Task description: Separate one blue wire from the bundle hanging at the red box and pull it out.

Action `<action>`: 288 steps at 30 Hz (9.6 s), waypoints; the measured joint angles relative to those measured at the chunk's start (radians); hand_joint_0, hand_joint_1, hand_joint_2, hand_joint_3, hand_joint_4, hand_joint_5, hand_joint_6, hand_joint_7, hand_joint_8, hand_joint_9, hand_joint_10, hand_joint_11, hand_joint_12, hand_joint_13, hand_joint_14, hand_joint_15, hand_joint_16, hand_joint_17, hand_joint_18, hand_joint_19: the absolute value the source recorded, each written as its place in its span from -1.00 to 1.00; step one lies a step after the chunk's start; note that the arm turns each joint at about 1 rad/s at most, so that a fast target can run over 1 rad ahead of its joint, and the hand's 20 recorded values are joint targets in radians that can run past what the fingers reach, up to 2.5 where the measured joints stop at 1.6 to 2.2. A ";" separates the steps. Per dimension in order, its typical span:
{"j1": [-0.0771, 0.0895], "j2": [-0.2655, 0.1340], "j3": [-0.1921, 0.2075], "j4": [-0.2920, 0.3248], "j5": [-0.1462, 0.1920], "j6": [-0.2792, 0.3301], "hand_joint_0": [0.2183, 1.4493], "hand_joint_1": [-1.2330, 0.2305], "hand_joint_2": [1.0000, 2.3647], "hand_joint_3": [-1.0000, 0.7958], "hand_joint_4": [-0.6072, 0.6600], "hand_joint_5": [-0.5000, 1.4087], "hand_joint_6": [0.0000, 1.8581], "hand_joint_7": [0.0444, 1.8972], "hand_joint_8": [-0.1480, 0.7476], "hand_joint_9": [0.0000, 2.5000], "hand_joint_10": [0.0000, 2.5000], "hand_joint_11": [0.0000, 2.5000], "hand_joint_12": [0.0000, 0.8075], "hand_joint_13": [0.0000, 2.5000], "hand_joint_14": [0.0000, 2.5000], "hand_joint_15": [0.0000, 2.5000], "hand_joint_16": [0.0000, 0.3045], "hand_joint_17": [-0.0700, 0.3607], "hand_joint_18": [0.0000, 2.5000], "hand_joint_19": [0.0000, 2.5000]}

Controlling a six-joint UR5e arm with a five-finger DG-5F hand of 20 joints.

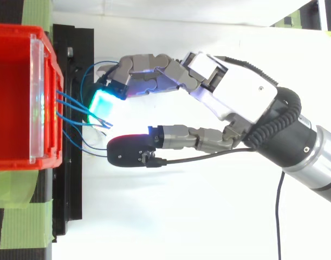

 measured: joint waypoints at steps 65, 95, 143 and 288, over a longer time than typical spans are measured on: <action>0.017 0.001 0.005 -0.107 -0.089 0.426 -0.36 -0.34 -0.96 0.00 0.26 -0.66 -0.15 0.14 0.09 -0.39 -0.99 -0.62 -0.06 -0.57 -0.99 -0.83 -0.70 -0.20 -0.65 -0.57; 0.010 0.071 0.051 -0.447 -0.151 0.607 -0.36 -0.33 -0.96 0.00 0.26 -0.66 -0.15 0.15 0.10 -0.39 -0.99 -0.62 -0.07 -0.56 -0.99 -0.83 -0.71 -0.22 -0.64 -0.57; -0.007 0.155 0.073 -0.622 -0.176 0.668 -0.36 -0.31 -0.96 0.03 0.30 -0.66 -0.14 0.16 0.10 -0.39 -0.99 -0.62 -0.07 -0.56 -0.99 -0.83 -0.72 -0.22 -0.64 -0.57; -0.007 0.155 0.073 -0.590 -0.166 0.771 -0.32 -0.23 -0.96 -0.09 0.29 -0.69 -0.11 0.05 0.09 -0.43 -0.99 -0.45 -0.05 -0.22 -0.98 -0.33 -0.74 -0.27 -0.45 -0.42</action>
